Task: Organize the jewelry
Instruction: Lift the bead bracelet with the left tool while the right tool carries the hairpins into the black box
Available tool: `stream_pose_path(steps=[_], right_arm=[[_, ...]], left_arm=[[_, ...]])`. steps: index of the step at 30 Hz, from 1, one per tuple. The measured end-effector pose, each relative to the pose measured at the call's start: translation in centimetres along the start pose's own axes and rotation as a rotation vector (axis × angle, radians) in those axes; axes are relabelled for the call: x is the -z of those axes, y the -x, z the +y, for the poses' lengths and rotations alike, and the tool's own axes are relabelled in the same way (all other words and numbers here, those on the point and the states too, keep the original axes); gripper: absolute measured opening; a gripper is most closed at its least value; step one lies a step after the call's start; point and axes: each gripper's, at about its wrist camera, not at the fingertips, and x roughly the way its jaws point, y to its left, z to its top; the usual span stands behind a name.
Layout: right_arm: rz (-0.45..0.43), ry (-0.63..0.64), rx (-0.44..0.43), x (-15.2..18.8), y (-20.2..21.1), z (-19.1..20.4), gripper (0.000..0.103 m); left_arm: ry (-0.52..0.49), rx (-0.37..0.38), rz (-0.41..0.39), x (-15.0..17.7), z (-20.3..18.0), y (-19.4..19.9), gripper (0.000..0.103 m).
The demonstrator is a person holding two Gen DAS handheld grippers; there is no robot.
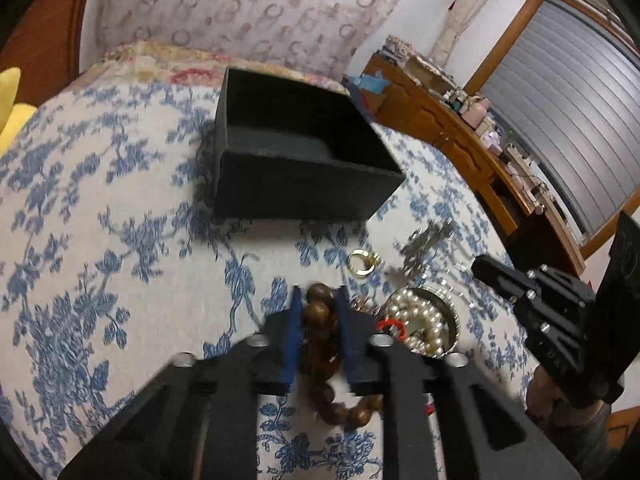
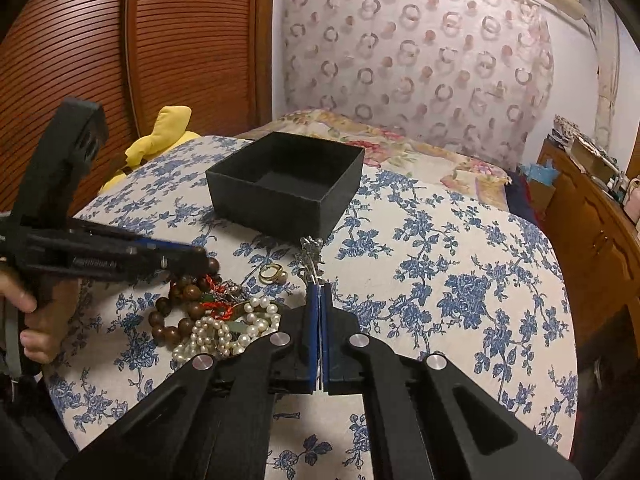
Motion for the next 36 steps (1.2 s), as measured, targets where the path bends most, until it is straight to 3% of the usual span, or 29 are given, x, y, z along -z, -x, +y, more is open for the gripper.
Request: stream_pose_path(steps=[20, 29, 36], right_arm=[[-0.081, 0.007, -0.011, -1.7, 2.9, 0.3, 0.002], [-0.131, 0.040, -0.008, -5.2, 3.2, 0.7, 0.002], [-0.149, 0.053, -0.026, -8.2, 0.7, -0.3, 0.002]], left_arm=[[-0.169, -0.019, -0.202, -3.2, -4.9, 9.7, 0.012], [-0.201, -0.069, -0.230, -6.6, -4.9, 10.0, 0.012], [-0.238, -0.122, -0.245, -10.3, -4.0, 8.2, 0.012]])
